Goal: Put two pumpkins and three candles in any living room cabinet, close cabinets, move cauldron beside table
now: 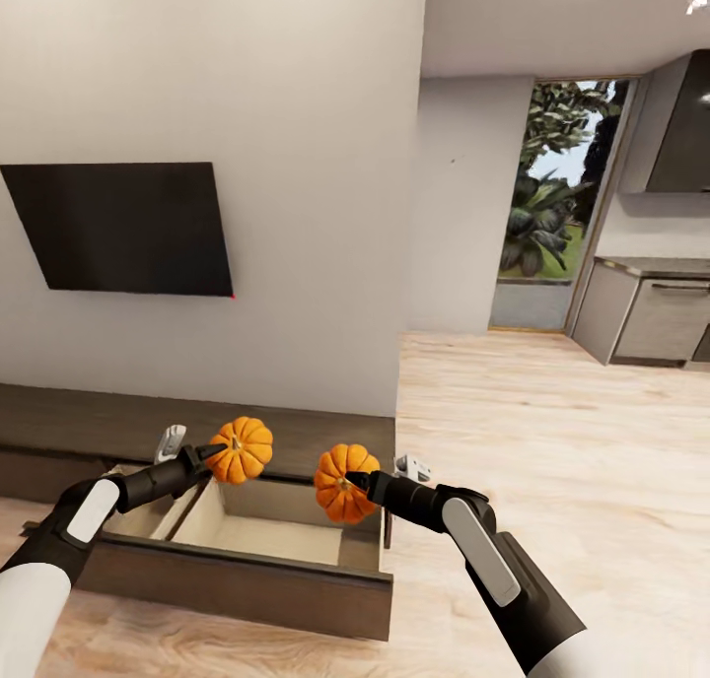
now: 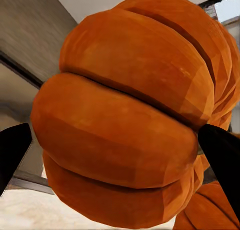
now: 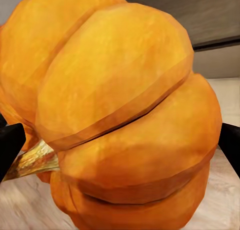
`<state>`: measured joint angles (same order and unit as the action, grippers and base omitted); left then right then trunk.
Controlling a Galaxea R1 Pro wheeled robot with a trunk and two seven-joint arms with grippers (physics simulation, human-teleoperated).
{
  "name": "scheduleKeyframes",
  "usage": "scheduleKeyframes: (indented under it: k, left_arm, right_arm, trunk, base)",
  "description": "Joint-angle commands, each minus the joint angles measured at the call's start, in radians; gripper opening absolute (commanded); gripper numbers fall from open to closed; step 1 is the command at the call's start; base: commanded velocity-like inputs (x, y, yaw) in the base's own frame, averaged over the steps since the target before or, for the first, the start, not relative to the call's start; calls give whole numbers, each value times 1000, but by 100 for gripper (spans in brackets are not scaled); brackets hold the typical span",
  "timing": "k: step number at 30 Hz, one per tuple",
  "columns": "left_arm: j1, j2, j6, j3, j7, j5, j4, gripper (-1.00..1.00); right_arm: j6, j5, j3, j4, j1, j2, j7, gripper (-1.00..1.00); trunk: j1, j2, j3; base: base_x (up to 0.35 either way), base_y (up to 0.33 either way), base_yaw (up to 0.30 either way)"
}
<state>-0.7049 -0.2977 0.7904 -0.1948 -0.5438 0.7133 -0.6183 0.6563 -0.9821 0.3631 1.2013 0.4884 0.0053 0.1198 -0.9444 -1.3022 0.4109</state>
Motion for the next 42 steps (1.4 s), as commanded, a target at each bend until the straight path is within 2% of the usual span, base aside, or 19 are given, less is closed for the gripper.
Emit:
scheduleKeyframes:
  k: [1, 17, 21, 24, 29, 36, 42]
  left_arm:
    - [-1, 0, 7, -3, -2, 6, 0, -100]
    - [0, 0, 0, -4, 12, 5, -1, -100]
    - [2, 1, -36, -27, 78, 5, -6, -100]
    - [2, 3, -75, -40, 120, 5, -9, -100]
    - [2, 7, -125, -44, 131, 5, -9, -100]
    - [2, 13, -164, -42, 134, -4, -4, -100]
    - [2, 11, -159, -40, 165, -7, -1, -100]
  right_arm:
    - [2, -12, 0, 1, 1, 0, 11, -100]
    - [8, -11, 2, -1, 1, 2, 20, -100]
    - [10, -9, 1, -2, 1, -1, 28, -100]
    - [8, -9, 2, -1, 1, 2, 113, -100]
    - [4, -10, 6, -1, 1, 7, 217, -100]
    - [2, -10, 9, -8, 1, 9, 270, -100]
    - [-4, -9, 54, -16, 2, 11, 282, -100]
  trunk:
    - [0, -1, 1]
    - [0, -1, 1]
    - [0, -1, 1]
    - [0, -1, 1]
    - [0, -1, 1]
    - [0, -1, 1]
    - [0, -1, 1]
  base:
    - [9, 317, -34]
    - [1, 310, -5]
    - [0, 109, 0]
    - [0, -40, 0]
    - [0, -119, 0]
    - [10, -116, 0]
    - [192, -28, 0]
